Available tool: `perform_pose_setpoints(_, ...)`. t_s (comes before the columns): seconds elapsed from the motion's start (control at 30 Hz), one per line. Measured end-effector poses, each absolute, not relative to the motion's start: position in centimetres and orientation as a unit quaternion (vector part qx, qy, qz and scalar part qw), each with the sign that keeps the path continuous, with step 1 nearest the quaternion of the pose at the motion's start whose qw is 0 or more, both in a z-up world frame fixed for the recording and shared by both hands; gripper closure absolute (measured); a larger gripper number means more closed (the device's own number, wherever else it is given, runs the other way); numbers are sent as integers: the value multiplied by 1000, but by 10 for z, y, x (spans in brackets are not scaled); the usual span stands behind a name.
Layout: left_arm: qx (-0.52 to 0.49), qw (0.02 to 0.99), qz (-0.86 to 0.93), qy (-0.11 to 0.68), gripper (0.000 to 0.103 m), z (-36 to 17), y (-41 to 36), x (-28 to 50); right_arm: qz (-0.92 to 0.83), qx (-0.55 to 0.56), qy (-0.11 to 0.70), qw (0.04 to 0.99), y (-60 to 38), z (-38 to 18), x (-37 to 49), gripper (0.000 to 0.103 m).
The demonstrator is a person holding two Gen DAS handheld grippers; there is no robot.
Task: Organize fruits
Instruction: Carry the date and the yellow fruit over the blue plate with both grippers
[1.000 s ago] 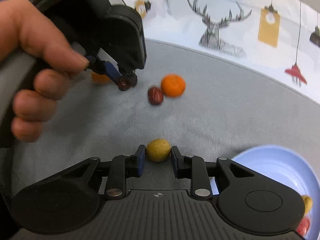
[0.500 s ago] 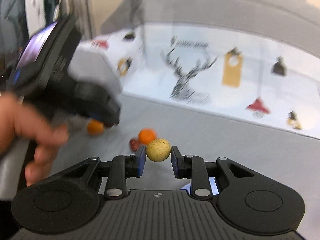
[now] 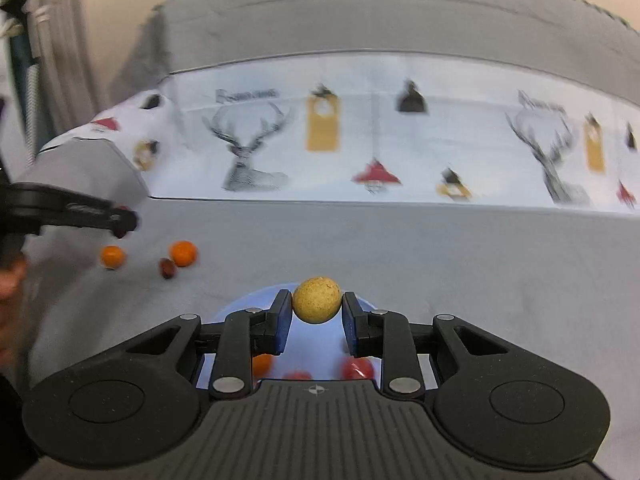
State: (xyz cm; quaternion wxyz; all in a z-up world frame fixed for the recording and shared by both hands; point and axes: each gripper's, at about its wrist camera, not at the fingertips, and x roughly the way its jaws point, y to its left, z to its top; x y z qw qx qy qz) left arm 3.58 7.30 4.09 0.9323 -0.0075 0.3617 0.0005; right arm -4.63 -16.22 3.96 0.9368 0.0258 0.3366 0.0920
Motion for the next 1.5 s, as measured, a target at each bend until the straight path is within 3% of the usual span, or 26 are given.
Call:
perform_pose_setpoints(0.37,-23,917,-68,393,82,30,45,12,61,36,321,944,-194,39,-49,75)
perform_pose_setpoints(0.73,92,900,-158,397,82,2,-18,-8,70,20,338,938,-193,27,-45,75)
perform_pose_setpoints(1.5,88,882,-160,435,82,-13,-20,2,89,-9,351,932,-179,19,-42,74)
